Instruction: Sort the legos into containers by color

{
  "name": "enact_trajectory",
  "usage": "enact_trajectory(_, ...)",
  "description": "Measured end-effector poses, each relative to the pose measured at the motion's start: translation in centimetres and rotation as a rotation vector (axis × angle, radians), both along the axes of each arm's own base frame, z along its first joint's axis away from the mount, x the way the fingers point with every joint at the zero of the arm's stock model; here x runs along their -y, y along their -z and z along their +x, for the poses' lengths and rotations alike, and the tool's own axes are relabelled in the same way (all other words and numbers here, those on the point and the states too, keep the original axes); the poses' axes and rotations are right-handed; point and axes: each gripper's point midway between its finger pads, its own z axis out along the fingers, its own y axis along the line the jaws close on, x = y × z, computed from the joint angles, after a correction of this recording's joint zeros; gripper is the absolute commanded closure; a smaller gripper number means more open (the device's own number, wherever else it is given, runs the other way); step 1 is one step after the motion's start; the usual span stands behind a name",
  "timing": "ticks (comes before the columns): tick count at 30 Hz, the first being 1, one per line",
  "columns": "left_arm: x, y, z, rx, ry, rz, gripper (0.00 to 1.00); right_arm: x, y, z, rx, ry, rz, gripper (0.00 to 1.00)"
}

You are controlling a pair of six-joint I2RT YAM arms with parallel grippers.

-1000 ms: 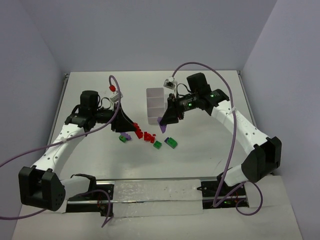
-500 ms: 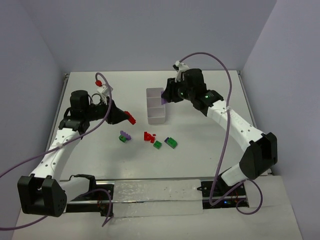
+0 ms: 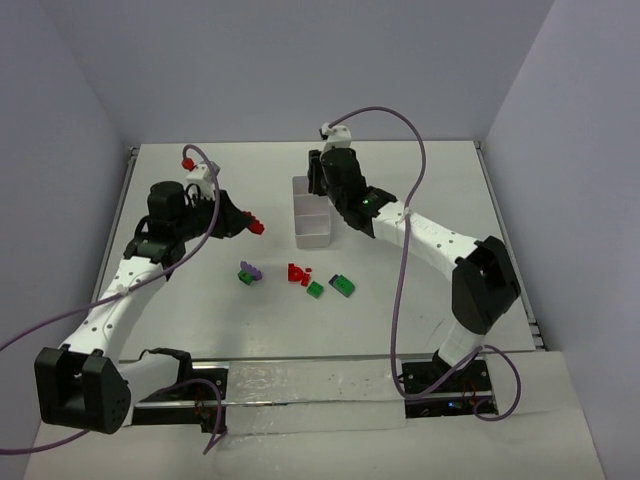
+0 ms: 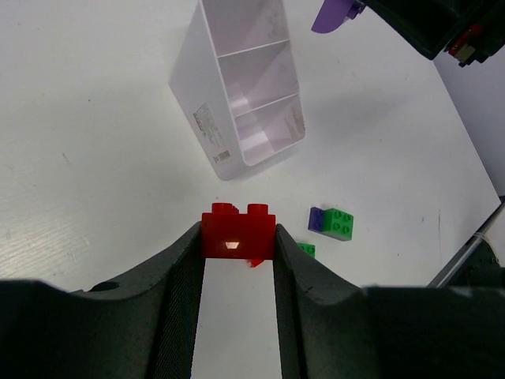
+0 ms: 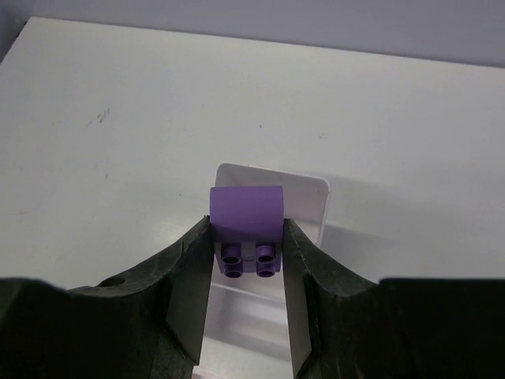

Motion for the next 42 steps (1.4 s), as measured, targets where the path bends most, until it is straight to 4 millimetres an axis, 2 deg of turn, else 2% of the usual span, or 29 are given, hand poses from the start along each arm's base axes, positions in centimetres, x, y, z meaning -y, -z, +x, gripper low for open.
enact_trajectory(7,0.5,0.3,0.6,-0.002,-0.045,0.009,1.00,-0.2,0.2,1.6,0.099,0.036,-0.031,1.00)
enact_trajectory(12,1.2,0.0,0.9,0.016,-0.053,-0.001,1.00,-0.5,1.8,2.1,0.120,0.043,-0.060,1.00)
enact_trajectory(16,1.3,0.5,1.2,0.008,-0.069,0.012,1.00,-0.7,3.3,2.3,0.111,0.042,-0.079,1.00)
enact_trajectory(21,1.3,1.0,1.6,-0.003,-0.086,0.018,0.97,-1.0,3.7,2.7,0.123,0.043,-0.078,1.00)
enact_trajectory(22,1.3,1.0,1.6,-0.004,-0.088,0.017,0.97,-1.1,3.9,2.8,0.123,0.043,-0.079,1.00)
enact_trajectory(24,1.5,1.2,1.7,-0.008,-0.093,0.017,0.97,-1.3,4.4,3.0,0.122,0.042,-0.080,0.92)
enact_trajectory(29,1.7,1.5,1.9,-0.013,-0.105,0.024,0.99,-1.4,5.8,3.2,0.106,0.044,-0.094,0.88)
enact_trajectory(33,1.6,2.0,2.1,-0.024,-0.124,0.035,0.99,-1.4,5.9,3.3,0.109,0.045,-0.091,0.75)
enact_trajectory(34,1.7,2.1,2.2,-0.027,-0.129,0.039,0.98,-1.4,6.0,3.3,0.110,0.046,-0.090,0.67)
enact_trajectory(36,1.7,2.4,2.3,-0.033,-0.139,0.046,0.96,-1.5,6.2,3.3,0.109,0.046,-0.089,0.60)
enact_trajectory(40,1.8,2.7,2.5,-0.043,-0.166,0.053,0.94,-1.6,7.1,3.4,0.091,0.049,-0.085,0.32)
enact_trajectory(42,1.7,2.7,2.8,-0.043,-0.183,0.056,0.94,-1.7,7.7,3.4,0.079,0.048,-0.087,0.27)
